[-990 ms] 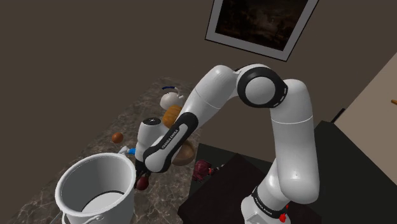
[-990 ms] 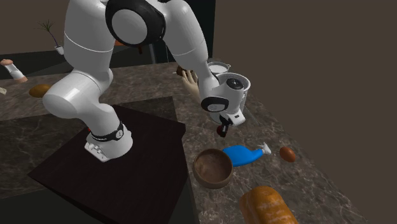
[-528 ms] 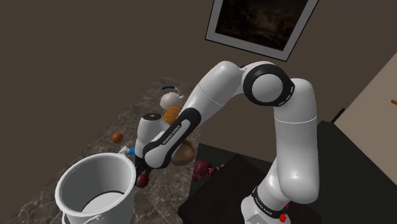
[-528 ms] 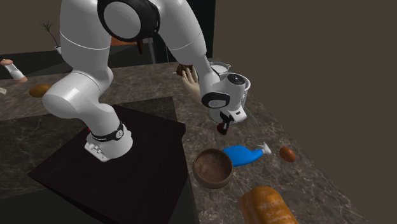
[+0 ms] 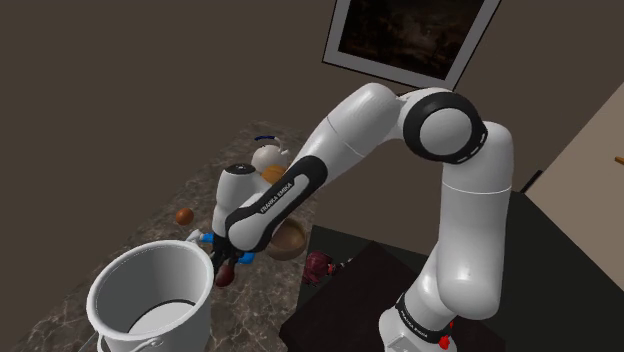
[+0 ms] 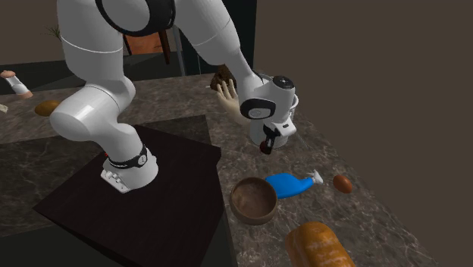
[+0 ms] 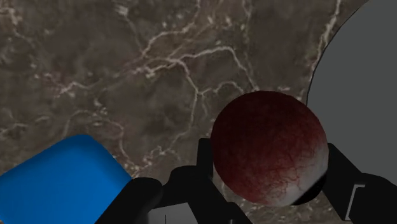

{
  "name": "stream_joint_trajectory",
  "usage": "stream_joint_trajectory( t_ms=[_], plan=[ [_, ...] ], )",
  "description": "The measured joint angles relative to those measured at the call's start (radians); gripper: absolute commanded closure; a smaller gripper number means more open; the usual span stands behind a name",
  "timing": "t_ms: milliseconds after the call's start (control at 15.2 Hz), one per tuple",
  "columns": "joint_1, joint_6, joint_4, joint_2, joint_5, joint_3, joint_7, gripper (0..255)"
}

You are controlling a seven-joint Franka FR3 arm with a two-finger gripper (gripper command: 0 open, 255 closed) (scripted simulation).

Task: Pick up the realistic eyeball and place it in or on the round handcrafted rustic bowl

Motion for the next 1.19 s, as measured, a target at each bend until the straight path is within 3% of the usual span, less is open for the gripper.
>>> stream_joint_trajectory(
  t_ms=[1188],
  plan=[
    [-0.032,-0.212,0.012,-0.204,0.057,0.037,-0.011,255]
  ],
)
